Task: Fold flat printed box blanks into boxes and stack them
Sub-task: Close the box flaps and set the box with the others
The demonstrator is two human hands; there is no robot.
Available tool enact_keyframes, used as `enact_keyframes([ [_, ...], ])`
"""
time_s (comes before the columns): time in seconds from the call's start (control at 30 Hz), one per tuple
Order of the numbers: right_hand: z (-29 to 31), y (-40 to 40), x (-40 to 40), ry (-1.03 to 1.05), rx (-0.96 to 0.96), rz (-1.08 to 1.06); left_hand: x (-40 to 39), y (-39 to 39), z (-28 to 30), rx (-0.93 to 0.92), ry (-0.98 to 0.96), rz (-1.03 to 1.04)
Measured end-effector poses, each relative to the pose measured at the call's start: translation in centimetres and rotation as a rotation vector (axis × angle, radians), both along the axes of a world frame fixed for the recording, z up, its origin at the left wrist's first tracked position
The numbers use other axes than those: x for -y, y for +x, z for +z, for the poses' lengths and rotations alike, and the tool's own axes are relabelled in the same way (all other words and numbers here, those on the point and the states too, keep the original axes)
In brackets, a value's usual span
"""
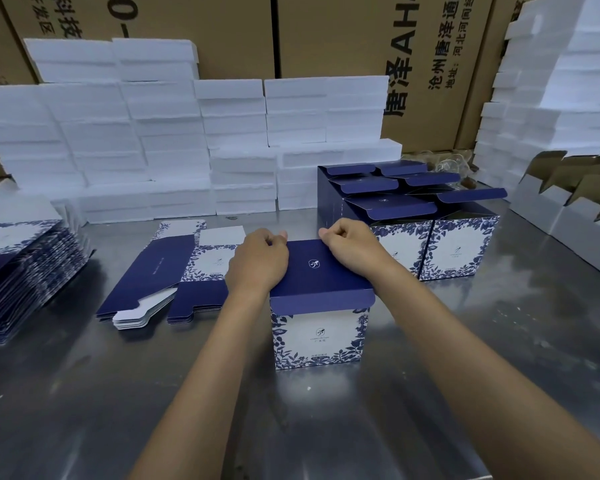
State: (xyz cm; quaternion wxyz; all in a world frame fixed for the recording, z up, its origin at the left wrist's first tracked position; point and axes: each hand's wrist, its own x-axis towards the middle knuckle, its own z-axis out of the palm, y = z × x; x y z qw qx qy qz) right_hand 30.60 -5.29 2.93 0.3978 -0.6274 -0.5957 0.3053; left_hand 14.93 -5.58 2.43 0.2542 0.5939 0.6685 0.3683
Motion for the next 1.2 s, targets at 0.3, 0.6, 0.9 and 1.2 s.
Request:
enact_keyframes([
  [0.3, -1.0, 0.7, 3.8, 0.381, 0.038, 0.192, -2.0, 0.3, 0.8, -0.245, 0.052, 0.102],
  [0.6, -3.4, 1.0, 5.5, 0.308, -0.137, 0.281, 1.6, -0.4, 0.3, 0.119, 0.438, -0.137],
  [0.9, -4.2, 1.2, 5.4, 0.283, -0.301, 0.313, 4.7, -2.2, -3.9, 0.471, 0.326, -0.477],
  [1.2, -4.3, 1.1, 4.9, 0.308, -0.320, 0.294, 4.5, -2.4, -3.8, 0.533, 0.324, -0.461],
])
